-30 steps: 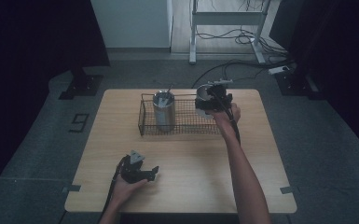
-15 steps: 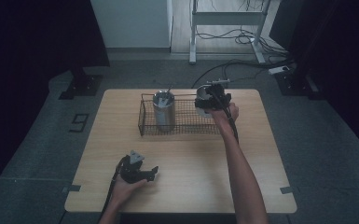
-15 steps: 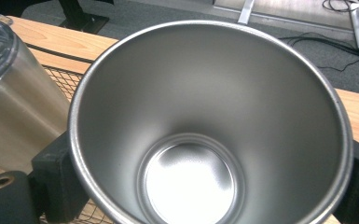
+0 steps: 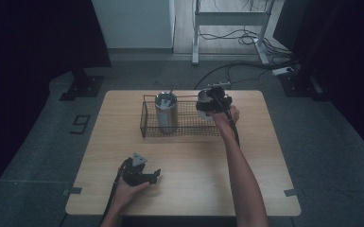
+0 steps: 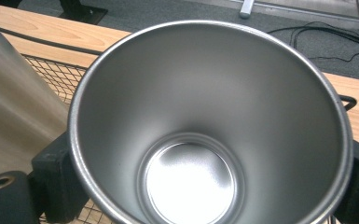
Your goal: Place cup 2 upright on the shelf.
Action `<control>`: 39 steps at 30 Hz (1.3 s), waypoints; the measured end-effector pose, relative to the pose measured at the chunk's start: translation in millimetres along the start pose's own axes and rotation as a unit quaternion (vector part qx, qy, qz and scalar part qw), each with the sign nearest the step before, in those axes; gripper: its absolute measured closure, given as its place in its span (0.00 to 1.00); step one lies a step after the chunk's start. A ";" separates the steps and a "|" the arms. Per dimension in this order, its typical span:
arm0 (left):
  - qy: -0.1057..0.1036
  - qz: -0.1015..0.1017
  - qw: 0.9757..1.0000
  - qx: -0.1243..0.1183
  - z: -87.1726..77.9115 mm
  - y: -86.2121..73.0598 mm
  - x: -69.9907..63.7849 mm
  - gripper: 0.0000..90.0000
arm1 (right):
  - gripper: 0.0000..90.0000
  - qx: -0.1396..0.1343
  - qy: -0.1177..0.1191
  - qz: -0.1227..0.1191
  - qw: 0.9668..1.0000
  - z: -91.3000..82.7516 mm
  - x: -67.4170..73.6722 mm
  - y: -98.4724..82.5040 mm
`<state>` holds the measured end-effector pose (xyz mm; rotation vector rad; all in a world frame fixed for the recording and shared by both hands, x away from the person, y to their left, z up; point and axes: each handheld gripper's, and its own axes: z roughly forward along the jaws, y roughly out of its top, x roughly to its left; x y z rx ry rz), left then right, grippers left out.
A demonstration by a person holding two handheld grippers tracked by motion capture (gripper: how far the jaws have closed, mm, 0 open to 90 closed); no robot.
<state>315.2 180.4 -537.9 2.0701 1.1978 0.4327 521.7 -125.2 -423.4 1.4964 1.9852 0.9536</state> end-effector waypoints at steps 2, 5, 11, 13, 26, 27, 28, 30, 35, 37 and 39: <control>0.000 0.000 1.000 0.000 0.1 -0.1 0.1 0.16 | 0.08 0.002 0.001 0.000 1.000 2.5 -0.5 -1.4; 0.000 0.000 1.000 0.001 0.3 -0.2 0.1 0.16 | 0.08 0.004 0.002 -0.002 1.000 4.6 -0.6 -2.5; -0.001 0.001 1.000 0.004 1.8 -1.2 -0.3 0.16 | 0.08 0.010 0.002 -0.002 1.000 10.3 -0.8 -4.5; -0.001 0.001 1.000 0.003 1.7 -1.2 -0.4 0.16 | 0.08 0.009 0.002 0.000 1.000 11.3 -1.2 -4.6; 0.000 0.002 1.000 0.003 1.2 -1.2 -0.7 0.16 | 0.08 0.012 0.002 0.007 1.000 18.6 -3.2 -6.2; -0.001 0.003 1.000 0.003 1.3 -1.3 -0.8 0.16 | 0.08 0.014 0.002 0.009 1.000 20.3 -3.9 -6.8; -0.001 0.003 1.000 0.003 1.3 -1.3 -0.8 0.16 | 0.08 0.015 0.003 0.010 1.000 21.1 -4.4 -7.2; -0.002 0.004 1.000 0.004 1.7 -1.4 -1.2 0.16 | 0.08 0.016 0.002 0.013 1.000 22.5 -5.2 -7.7; -0.002 0.005 1.000 0.005 1.9 -1.4 -1.7 0.16 | 0.08 0.017 0.000 0.017 1.000 25.7 -7.8 -8.1; -0.003 0.005 1.000 0.005 1.9 -1.4 -1.7 0.16 | 0.08 0.018 -0.001 0.020 1.000 26.9 -8.5 -8.4; -0.003 0.005 1.000 0.005 1.8 -1.5 -1.8 0.16 | 0.08 0.020 -0.003 0.020 1.000 28.7 -9.6 -9.2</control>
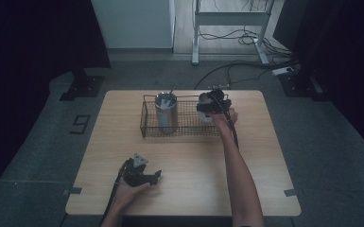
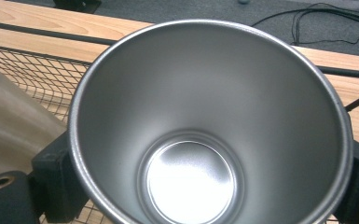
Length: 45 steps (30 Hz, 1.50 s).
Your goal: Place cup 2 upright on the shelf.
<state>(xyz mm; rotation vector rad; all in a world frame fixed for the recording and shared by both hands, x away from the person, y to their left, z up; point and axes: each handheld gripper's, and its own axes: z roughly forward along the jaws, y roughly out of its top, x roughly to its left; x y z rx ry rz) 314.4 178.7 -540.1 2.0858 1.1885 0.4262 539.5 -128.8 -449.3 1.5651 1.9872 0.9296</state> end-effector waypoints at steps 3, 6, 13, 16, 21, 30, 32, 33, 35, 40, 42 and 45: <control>0.000 0.001 1.000 0.001 -0.2 0.0 0.3 0.16 | 0.08 0.004 -0.004 0.000 1.000 3.2 -1.4 -1.2; 0.000 0.000 1.000 0.000 -0.1 -0.1 0.5 0.16 | 0.08 0.006 -0.005 0.000 1.000 5.2 -1.6 -1.9; 0.000 -0.001 1.000 0.001 0.2 -0.4 0.9 0.16 | 0.08 0.010 -0.004 0.000 1.000 10.7 -1.0 -4.4; 0.000 0.000 1.000 0.001 0.4 -0.5 0.8 0.16 | 0.08 0.014 -0.007 -0.003 1.000 13.0 -0.6 -5.3; 0.000 0.000 1.000 0.001 0.6 -0.7 0.8 0.16 | 0.08 0.022 -0.009 -0.005 1.000 16.6 -0.6 -7.3; -0.001 0.000 1.000 0.002 0.9 -0.8 0.7 0.16 | 0.08 0.030 -0.008 -0.001 1.000 21.8 0.4 -9.8; -0.001 0.000 1.000 0.003 1.1 -0.9 0.7 0.16 | 0.08 0.035 -0.009 -0.001 0.999 23.4 0.8 -11.0; -0.001 0.001 1.000 0.003 1.3 -1.0 0.7 0.16 | 0.08 0.035 -0.010 0.000 0.999 23.9 0.9 -11.6; -0.001 0.001 1.000 0.004 1.7 -1.1 0.6 0.16 | 0.08 0.035 -0.011 0.001 0.999 25.4 0.9 -13.7; -0.001 0.002 1.000 0.005 2.5 -1.4 0.1 0.16 | 0.08 0.039 -0.013 0.000 0.999 26.5 1.2 -16.1; -0.001 0.003 1.000 0.006 2.7 -1.4 -0.2 0.16 | 0.08 0.042 -0.011 -0.001 0.999 26.4 1.5 -16.2; -0.002 0.004 1.000 0.007 2.9 -1.4 -0.6 0.16 | 0.08 0.049 -0.014 -0.008 0.999 27.6 2.0 -17.1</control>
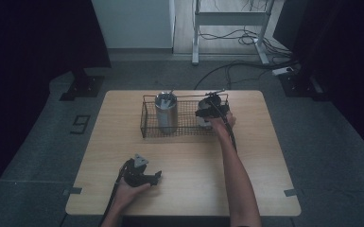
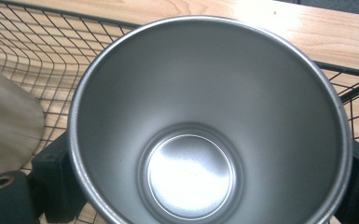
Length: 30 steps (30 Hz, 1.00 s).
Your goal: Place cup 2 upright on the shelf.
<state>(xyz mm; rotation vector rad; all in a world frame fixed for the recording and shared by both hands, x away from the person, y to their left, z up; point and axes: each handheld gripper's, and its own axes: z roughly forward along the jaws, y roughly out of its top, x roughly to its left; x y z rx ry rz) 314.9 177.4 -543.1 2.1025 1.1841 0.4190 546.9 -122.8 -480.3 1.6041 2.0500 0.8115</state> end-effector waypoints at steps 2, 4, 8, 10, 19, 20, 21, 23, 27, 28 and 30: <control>0.000 0.001 1.000 0.001 -0.1 0.0 0.1 0.16 | 0.08 0.002 -0.003 -0.005 1.000 0.3 1.0 -0.2; 0.000 0.001 1.000 0.001 -0.1 0.0 0.1 0.16 | 0.08 0.003 -0.003 -0.005 1.000 0.2 1.3 -0.3; -0.001 0.001 1.000 0.001 -0.1 0.0 0.2 0.16 | 0.08 0.006 -0.006 -0.008 1.000 0.1 1.8 -0.6; 0.000 0.001 1.000 0.001 0.1 0.0 0.2 0.16 | 0.08 0.009 -0.008 -0.011 1.000 -0.2 2.5 -0.8; -0.001 0.002 1.000 0.003 1.6 -0.3 -1.0 0.16 | 0.04 -0.001 0.004 0.014 1.000 -5.9 -0.9 0.2; -0.002 0.003 1.000 0.004 2.0 -0.4 -1.2 0.16 | 0.02 -0.024 0.010 0.017 1.000 -12.2 -2.3 2.7; -0.002 0.003 1.000 0.004 2.1 -0.4 -1.3 0.16 | 0.01 -0.028 0.013 0.017 0.999 -14.9 -2.1 4.2; -0.002 0.004 1.000 0.005 1.8 -0.3 -1.5 0.16 | 0.00 -0.038 0.016 0.014 0.999 -20.0 -2.1 6.4; -0.002 0.004 1.000 0.003 1.1 0.0 -1.7 0.16 | 0.00 -0.055 0.017 0.020 0.998 -30.9 -2.0 9.0; -0.002 0.003 1.000 0.003 1.0 -0.1 -1.2 0.16 | 0.00 -0.058 0.017 0.020 0.998 -33.2 -2.0 9.2; -0.001 0.000 1.000 0.003 0.3 -0.2 0.7 0.16 | 0.00 -0.063 0.016 0.020 0.998 -37.1 -2.2 9.4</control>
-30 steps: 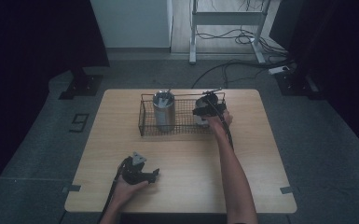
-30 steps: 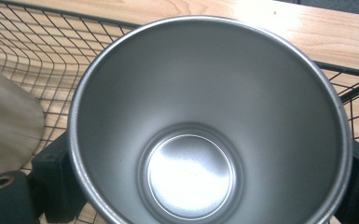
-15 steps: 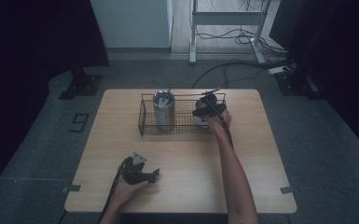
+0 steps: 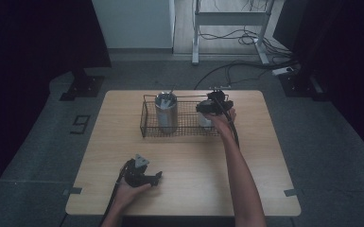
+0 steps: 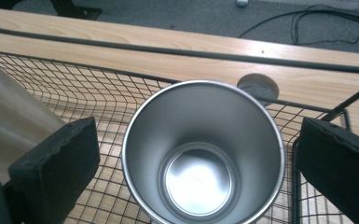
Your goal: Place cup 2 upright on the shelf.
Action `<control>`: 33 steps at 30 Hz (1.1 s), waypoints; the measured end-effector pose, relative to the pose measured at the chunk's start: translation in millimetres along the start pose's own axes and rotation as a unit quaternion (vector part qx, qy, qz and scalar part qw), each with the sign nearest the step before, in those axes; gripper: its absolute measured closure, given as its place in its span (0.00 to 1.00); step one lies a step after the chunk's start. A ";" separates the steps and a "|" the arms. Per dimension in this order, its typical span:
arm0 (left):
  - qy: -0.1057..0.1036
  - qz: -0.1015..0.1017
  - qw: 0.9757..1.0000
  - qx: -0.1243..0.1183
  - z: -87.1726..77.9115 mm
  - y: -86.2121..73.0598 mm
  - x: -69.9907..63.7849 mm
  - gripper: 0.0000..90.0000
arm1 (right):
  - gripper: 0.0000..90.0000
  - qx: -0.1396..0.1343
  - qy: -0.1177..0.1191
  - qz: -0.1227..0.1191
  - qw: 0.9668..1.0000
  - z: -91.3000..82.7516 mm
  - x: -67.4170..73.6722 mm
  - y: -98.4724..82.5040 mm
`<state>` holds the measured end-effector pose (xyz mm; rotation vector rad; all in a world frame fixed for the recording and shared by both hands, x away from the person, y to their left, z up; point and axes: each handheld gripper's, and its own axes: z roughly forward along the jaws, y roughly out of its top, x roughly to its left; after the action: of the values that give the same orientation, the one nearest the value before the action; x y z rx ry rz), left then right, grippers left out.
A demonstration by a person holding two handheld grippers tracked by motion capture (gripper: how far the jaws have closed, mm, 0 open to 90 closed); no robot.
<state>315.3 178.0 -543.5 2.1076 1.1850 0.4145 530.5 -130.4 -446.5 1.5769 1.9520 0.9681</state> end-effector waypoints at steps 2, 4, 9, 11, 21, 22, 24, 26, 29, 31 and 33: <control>0.001 -0.003 1.000 -0.002 -0.9 0.0 1.7 0.16 | 0.00 -0.007 -0.001 0.004 1.000 -5.0 -0.6 0.2; 0.002 -0.005 1.000 -0.003 -1.8 0.1 3.0 0.16 | 0.00 -0.018 0.003 0.007 1.000 -11.4 -2.5 -0.8; 0.002 -0.004 1.000 -0.002 -1.0 -0.2 3.2 0.16 | 0.02 -0.033 0.011 0.009 0.999 -22.0 -5.1 -5.6; 0.003 -0.004 1.000 -0.003 -1.5 -0.2 3.8 0.16 | 0.04 -0.041 0.019 0.008 0.999 -30.2 -8.6 -11.3; 0.006 -0.006 1.000 -0.002 -1.7 -0.5 5.4 0.16 | 0.10 -0.054 0.039 -0.002 0.998 -53.2 -15.3 -27.1; 0.006 -0.005 1.000 -0.001 -1.5 -0.6 5.2 0.16 | 0.10 -0.056 0.042 -0.001 0.998 -55.3 -15.5 -28.7; 0.007 -0.005 1.000 0.000 -1.2 -0.6 5.0 0.16 | 0.11 -0.060 0.046 -0.004 0.997 -61.3 -16.7 -34.0; 0.007 -0.005 1.000 0.000 -1.1 -0.7 4.9 0.16 | 0.13 -0.065 0.050 -0.008 0.997 -67.1 -18.2 -39.8; 0.008 -0.005 1.000 0.000 -1.3 -0.6 5.2 0.16 | 0.14 -0.069 0.056 -0.006 0.996 -75.5 -21.8 -49.2; 0.008 -0.005 1.000 0.000 -1.3 -0.7 5.3 0.16 | 0.14 -0.073 0.059 -0.006 0.996 -80.3 -24.5 -56.6; 0.009 -0.005 1.000 0.000 -1.2 -0.7 5.4 0.16 | 0.15 -0.074 0.060 -0.007 0.995 -84.6 -26.9 -63.8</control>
<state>317.0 183.2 -543.4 2.1021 1.2052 0.4285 434.9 -183.2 -441.5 1.4504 1.9190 1.1969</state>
